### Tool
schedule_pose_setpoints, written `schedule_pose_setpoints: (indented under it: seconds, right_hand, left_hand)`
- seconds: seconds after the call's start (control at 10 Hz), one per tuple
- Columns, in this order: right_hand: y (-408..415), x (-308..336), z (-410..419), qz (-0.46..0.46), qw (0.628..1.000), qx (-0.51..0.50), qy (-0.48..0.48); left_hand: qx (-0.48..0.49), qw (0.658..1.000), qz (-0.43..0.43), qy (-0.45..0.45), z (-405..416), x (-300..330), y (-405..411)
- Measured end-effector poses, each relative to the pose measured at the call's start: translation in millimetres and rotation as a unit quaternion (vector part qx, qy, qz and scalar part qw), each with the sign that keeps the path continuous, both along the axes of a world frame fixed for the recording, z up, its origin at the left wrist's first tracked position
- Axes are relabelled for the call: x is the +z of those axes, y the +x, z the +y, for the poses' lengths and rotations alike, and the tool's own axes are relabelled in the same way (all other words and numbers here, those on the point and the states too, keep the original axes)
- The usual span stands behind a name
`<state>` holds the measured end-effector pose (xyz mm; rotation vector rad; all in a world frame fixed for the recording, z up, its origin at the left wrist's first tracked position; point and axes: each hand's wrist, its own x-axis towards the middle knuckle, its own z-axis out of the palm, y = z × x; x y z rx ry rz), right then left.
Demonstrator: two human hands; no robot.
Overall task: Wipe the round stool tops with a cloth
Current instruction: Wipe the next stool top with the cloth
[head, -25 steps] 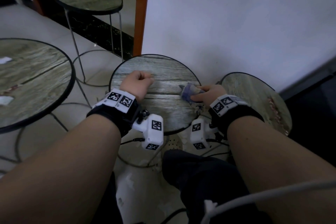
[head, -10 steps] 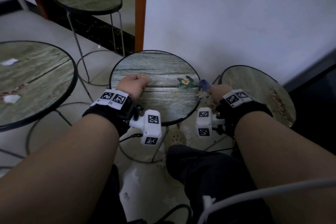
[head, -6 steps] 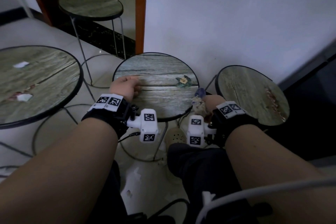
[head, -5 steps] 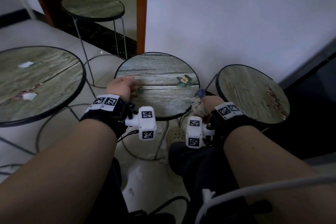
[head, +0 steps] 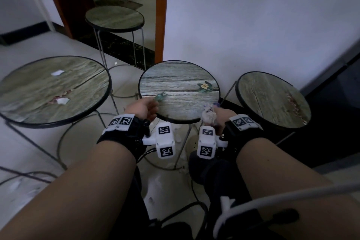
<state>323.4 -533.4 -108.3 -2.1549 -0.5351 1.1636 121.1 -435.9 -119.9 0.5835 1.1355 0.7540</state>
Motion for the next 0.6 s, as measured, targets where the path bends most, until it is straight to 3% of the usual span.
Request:
schedule_pose_setpoints:
  seconds: [0.1, 0.3, 0.4, 0.6]
  right_hand:
    - [-3, 5, 2, -0.028, 0.999, 0.022, -0.001]
    - [-21, 7, 1, 0.087, 0.995, 0.003, 0.038]
    - [-27, 10, -3, 0.072, 0.996, 0.022, 0.041]
    - [-31, 29, -2, 0.134, 0.988, 0.009, 0.072]
  left_hand:
    - [0.010, 1.000, -0.004, -0.005, -3, 1, -15]
    - [0.017, 1.000, -0.020, -0.012, -7, 2, -38]
    - [0.016, 1.000, -0.006, -0.013, -2, 0, -49]
    - [-0.017, 0.999, 0.006, -0.028, 0, 1, -59]
